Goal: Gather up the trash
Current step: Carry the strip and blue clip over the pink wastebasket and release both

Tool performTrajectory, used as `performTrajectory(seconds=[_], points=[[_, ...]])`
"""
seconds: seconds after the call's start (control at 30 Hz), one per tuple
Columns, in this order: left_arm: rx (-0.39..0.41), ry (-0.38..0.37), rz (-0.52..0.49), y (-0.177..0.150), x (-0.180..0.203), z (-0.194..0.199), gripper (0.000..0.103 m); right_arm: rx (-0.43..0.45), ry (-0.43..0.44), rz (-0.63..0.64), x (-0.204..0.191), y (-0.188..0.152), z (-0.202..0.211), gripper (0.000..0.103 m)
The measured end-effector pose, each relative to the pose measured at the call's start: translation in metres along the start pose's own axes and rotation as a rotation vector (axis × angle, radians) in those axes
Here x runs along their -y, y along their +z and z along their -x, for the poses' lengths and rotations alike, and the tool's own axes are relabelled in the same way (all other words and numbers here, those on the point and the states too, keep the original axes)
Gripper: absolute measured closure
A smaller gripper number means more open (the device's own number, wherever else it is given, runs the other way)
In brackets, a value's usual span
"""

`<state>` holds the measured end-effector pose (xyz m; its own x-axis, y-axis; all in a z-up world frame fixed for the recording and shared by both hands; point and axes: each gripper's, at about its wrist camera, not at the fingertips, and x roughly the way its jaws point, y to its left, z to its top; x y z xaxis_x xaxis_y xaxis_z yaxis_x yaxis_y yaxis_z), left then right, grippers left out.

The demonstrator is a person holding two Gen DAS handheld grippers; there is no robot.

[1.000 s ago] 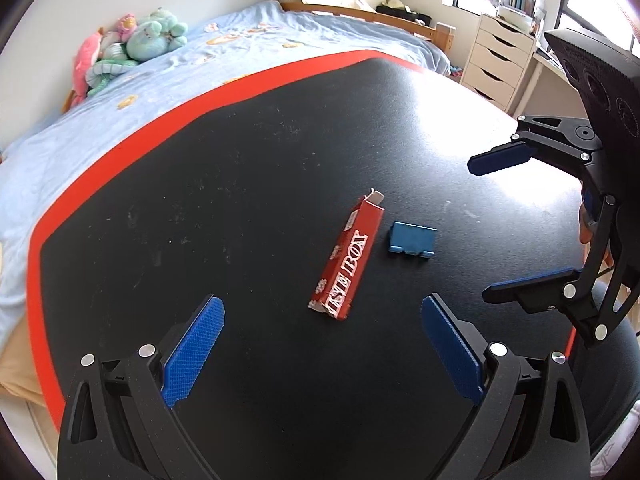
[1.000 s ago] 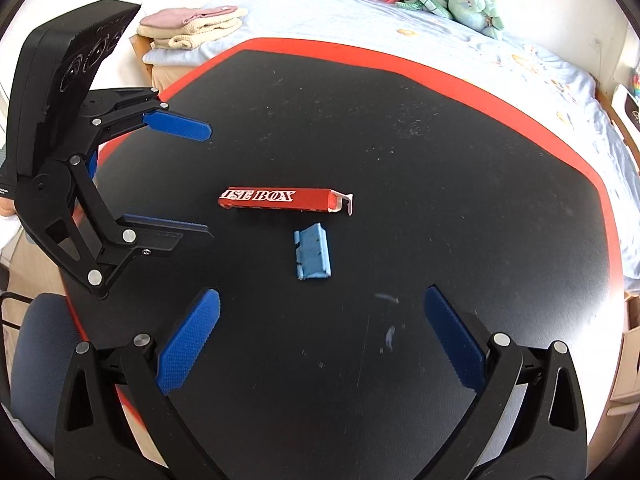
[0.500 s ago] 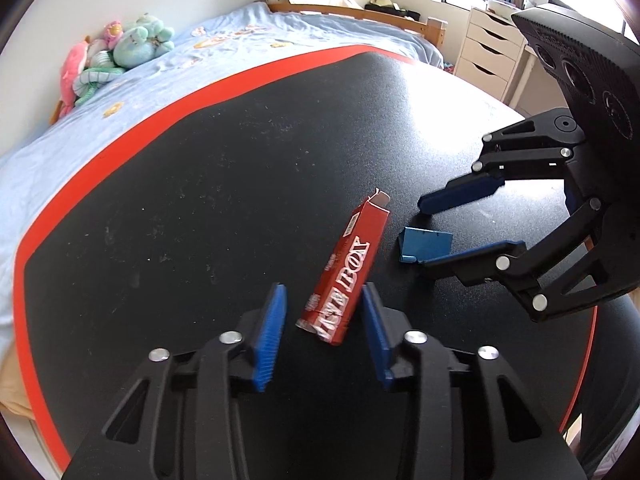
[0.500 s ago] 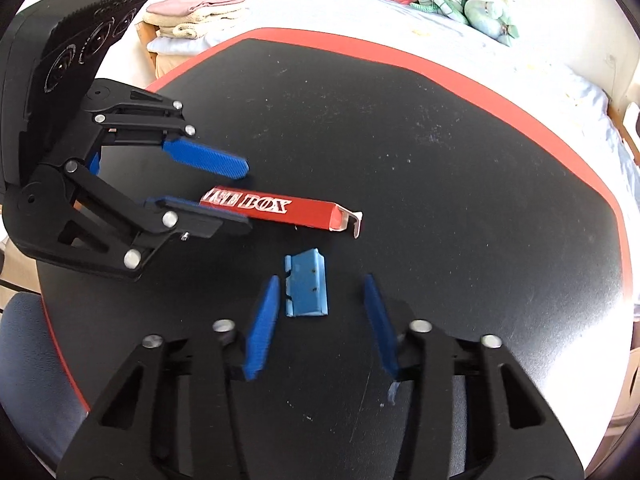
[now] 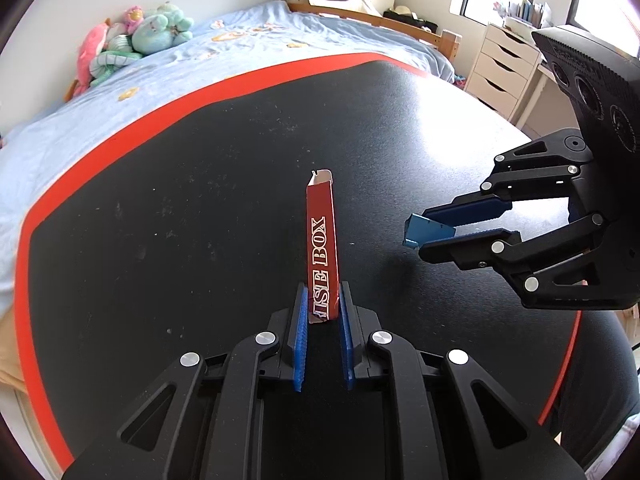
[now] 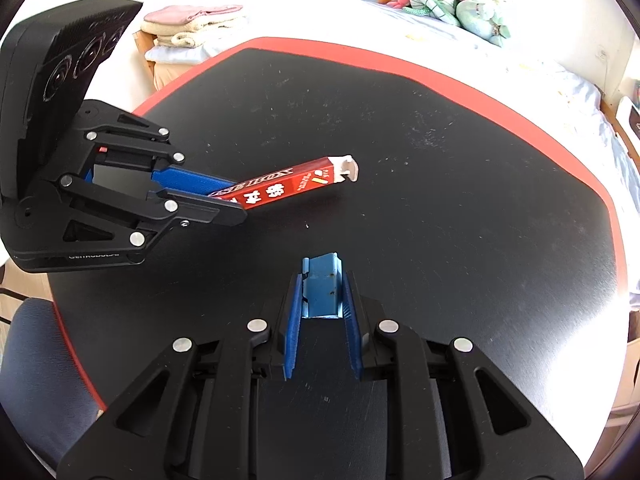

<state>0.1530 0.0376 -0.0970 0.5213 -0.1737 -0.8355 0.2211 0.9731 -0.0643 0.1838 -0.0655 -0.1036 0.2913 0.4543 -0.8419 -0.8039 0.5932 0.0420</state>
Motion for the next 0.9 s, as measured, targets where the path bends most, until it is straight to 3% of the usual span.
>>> performTrajectory(seconds=[0.4, 0.9], points=[[0.052, 0.005, 0.039, -0.015, 0.042, 0.064, 0.089, 0.064, -0.002, -0.039, -0.022, -0.025, 0.063, 0.083], [0.107, 0.019, 0.063, -0.066, 0.104, 0.121, 0.089, 0.147, -0.006, -0.110, -0.055, -0.100, 0.151, 0.083]])
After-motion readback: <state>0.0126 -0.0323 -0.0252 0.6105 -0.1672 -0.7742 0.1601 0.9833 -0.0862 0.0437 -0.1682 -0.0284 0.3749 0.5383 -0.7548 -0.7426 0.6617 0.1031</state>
